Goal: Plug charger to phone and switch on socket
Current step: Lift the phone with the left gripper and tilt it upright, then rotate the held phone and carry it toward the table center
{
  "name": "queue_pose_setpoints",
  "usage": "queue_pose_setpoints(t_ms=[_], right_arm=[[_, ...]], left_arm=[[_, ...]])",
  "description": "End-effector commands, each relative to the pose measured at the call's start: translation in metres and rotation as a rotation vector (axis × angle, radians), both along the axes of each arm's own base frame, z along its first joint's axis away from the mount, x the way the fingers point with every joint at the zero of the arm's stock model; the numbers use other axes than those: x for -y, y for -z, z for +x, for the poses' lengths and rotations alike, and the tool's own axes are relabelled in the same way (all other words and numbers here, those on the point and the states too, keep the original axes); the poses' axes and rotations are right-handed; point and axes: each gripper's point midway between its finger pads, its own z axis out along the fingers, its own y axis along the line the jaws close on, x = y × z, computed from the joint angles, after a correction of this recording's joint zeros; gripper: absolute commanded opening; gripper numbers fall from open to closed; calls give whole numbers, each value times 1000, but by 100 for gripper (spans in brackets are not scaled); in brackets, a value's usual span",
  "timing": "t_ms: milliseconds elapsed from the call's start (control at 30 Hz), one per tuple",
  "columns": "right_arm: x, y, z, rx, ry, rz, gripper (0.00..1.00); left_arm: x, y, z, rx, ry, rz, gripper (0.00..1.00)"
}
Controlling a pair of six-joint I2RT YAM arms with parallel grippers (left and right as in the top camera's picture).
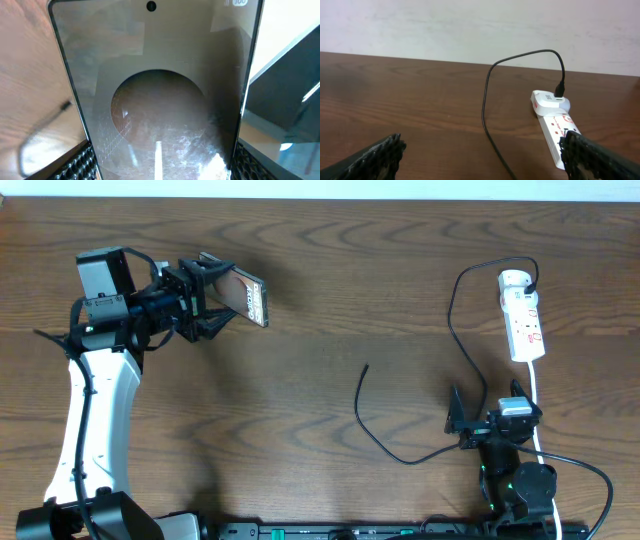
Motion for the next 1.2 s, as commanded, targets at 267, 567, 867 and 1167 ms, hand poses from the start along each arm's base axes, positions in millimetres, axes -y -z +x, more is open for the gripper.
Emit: queue_pose_setpoints(t_ms=[267, 567, 867, 1167], right_arm=[[0, 0, 0, -1, 4, 13, 99], [0, 0, 0, -1, 4, 13, 99], [0, 0, 0, -1, 4, 13, 99], [0, 0, 0, -1, 4, 13, 99]], left_arm=[[15, -39, -13, -138, 10, -249, 7], [19, -44, -17, -233, 7, -338, 7], [24, -49, -23, -266, 39, -387, 7], [23, -56, -29, -272, 76, -427, 7]])
